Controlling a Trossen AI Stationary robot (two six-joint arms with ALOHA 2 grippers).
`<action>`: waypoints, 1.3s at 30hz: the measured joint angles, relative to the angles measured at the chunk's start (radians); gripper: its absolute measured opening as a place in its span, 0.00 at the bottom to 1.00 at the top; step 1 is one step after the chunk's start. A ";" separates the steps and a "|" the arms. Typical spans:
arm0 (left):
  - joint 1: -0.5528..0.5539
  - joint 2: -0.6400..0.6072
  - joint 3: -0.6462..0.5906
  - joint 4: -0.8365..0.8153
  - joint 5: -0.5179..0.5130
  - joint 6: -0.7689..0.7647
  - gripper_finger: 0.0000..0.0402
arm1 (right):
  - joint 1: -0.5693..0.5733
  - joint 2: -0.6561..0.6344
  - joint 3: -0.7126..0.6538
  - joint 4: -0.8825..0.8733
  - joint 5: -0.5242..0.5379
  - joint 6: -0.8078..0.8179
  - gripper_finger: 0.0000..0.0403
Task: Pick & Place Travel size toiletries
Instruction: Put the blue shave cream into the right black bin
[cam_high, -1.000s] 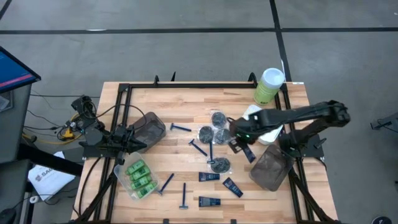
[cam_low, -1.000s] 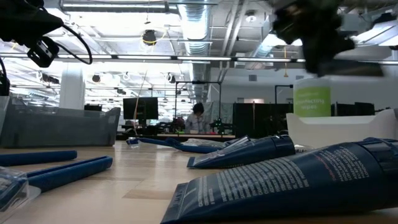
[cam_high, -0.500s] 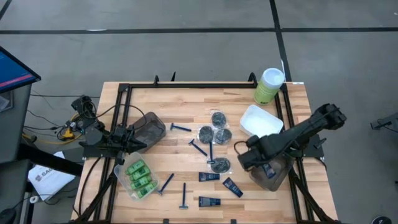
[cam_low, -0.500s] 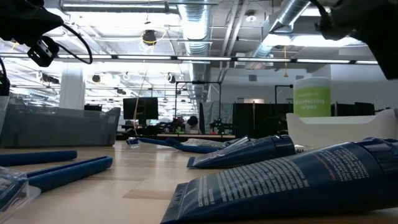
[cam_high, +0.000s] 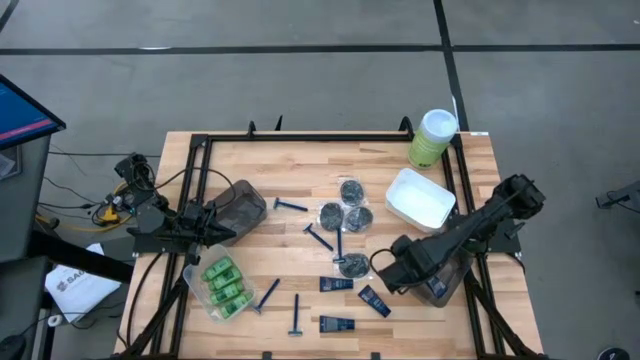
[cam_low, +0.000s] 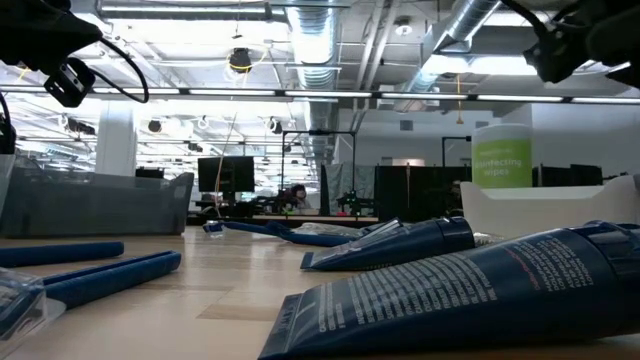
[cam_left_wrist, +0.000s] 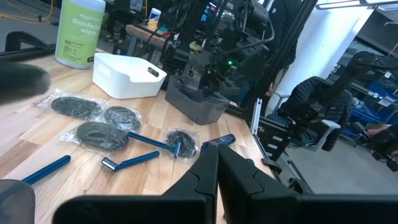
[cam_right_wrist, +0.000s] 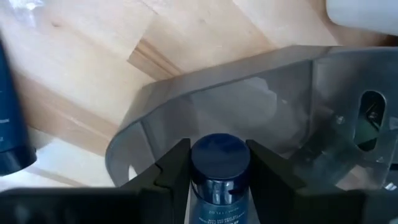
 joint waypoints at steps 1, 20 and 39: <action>0.000 0.000 0.000 0.001 0.000 0.000 0.00 | 0.000 -0.001 0.000 -0.001 0.000 0.000 0.31; 0.000 0.000 0.000 0.010 0.000 0.000 0.00 | 0.012 -0.001 0.000 0.010 0.001 -0.003 0.40; 0.000 0.000 0.000 0.017 0.000 0.000 0.00 | -0.103 -0.036 0.220 0.314 0.058 -0.200 0.65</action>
